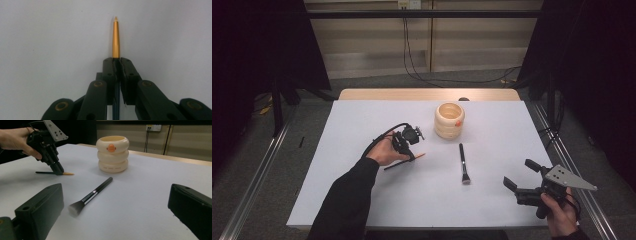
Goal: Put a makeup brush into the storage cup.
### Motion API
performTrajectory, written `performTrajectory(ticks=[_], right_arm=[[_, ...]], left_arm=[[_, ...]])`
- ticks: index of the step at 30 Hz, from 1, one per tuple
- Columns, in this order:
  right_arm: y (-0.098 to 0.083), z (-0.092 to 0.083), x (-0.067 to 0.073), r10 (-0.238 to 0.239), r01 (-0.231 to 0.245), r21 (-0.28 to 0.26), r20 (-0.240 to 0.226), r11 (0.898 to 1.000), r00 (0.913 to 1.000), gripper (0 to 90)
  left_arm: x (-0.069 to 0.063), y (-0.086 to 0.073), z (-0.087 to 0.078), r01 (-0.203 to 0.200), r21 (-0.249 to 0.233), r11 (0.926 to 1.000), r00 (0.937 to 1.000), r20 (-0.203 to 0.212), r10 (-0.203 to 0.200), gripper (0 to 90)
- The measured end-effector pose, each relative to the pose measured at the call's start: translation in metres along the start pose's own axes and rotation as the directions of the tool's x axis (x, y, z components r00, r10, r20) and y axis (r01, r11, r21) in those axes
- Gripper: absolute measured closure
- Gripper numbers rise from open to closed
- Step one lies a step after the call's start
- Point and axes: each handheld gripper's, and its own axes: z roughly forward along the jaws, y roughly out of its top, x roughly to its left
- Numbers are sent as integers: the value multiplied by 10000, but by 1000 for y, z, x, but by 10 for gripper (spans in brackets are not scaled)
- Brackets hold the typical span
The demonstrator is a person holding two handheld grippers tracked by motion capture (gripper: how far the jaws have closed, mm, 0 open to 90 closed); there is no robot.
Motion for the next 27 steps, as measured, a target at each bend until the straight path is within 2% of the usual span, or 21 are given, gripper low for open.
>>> performTrajectory(ticks=[3,9,16,19,20,21,22,27], right_arm=[[0,0,1,24,-24,35,-47,10000,10000,0],[0,0,1,-5,5,78,-29,10000,10000,0],[0,1,1,1,-1,81,-10,10000,10000,0],[0,1,1,-15,15,100,-37,9999,10000,0],[0,1,1,-11,12,125,-52,9999,10000,0],[0,1,1,27,-26,135,-51,9999,10000,0],[0,1,1,31,-31,120,-26,9999,10000,0],[0,1,1,24,-23,123,-55,9999,10000,0]], left_arm=[[-2,0,1,236,-120,9996,9997,-16,-237,833],[1,-1,0,149,-141,9998,9999,59,-148,834],[4,-3,0,285,-268,9992,9993,254,-278,836],[6,-3,-2,156,-212,9997,9993,340,-149,836],[5,-3,-1,331,-339,9989,9990,318,-320,836],[5,-3,-2,297,-221,9993,9990,341,-289,836],[4,-4,-2,523,-280,9982,9981,353,-513,836],[6,-6,-5,540,-207,9983,9979,363,-532,836]])
